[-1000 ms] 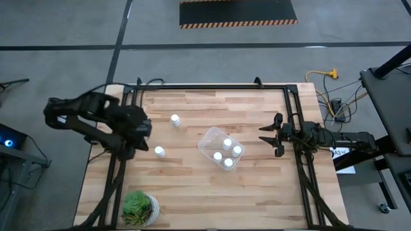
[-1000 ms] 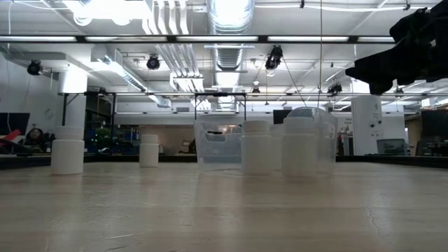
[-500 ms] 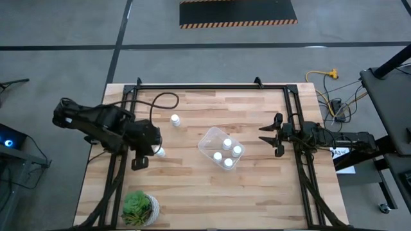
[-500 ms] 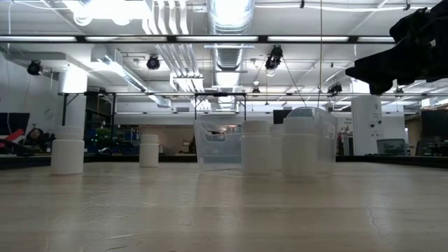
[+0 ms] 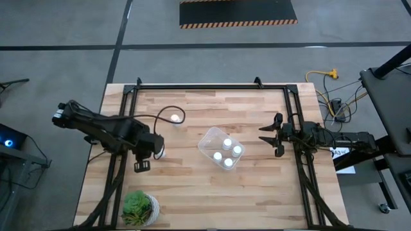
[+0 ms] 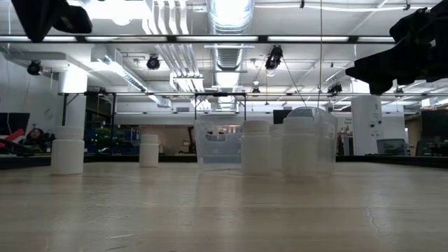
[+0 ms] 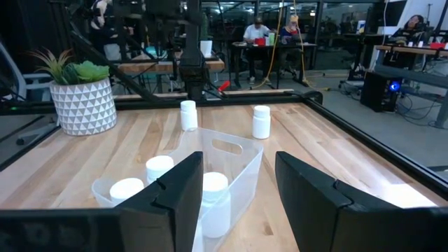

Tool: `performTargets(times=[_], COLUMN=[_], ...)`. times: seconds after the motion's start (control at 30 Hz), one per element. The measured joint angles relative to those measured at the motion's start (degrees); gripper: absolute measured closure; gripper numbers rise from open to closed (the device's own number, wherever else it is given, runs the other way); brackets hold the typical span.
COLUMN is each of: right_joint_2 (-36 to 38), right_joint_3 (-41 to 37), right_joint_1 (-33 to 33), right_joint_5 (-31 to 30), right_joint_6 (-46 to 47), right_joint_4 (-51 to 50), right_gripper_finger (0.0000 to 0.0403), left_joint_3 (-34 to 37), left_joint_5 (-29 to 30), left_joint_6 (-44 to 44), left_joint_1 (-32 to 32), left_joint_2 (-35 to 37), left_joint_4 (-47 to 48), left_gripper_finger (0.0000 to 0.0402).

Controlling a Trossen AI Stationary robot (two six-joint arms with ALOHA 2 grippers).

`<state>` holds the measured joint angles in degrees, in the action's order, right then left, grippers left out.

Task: Pick and place pill bottles into a basket
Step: Put the white pill bottle into the transparent bin

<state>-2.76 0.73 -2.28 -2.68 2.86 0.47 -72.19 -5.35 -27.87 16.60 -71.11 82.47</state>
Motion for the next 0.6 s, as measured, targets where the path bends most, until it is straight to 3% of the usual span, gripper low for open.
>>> performTargets(times=[0.3, 0.43, 0.6], right_joint_2=[-0.02, 0.02, 0.02], right_joint_3=[0.0, 0.0, 0.0], right_joint_1=[0.02, 0.02, 0.0], right_joint_5=[0.02, 0.02, 0.0], right_joint_6=[0.0, -0.01, 0.01], right_joint_4=[0.0, -0.02, 0.0], right_gripper_finger=[0.0236, 0.0236, 0.0236], left_joint_3=[6.31, 6.78, 6.98], left_joint_5=[0.53, 1.92, 6.13], left_joint_6=[2.79, 2.79, 2.83], left_joint_1=[-0.13, -0.13, -0.13], left_joint_2=[3.75, 5.39, 7.43], left_joint_4=[-9.05, -8.99, -8.98], left_gripper_finger=[0.0389, 0.0344, 0.026])
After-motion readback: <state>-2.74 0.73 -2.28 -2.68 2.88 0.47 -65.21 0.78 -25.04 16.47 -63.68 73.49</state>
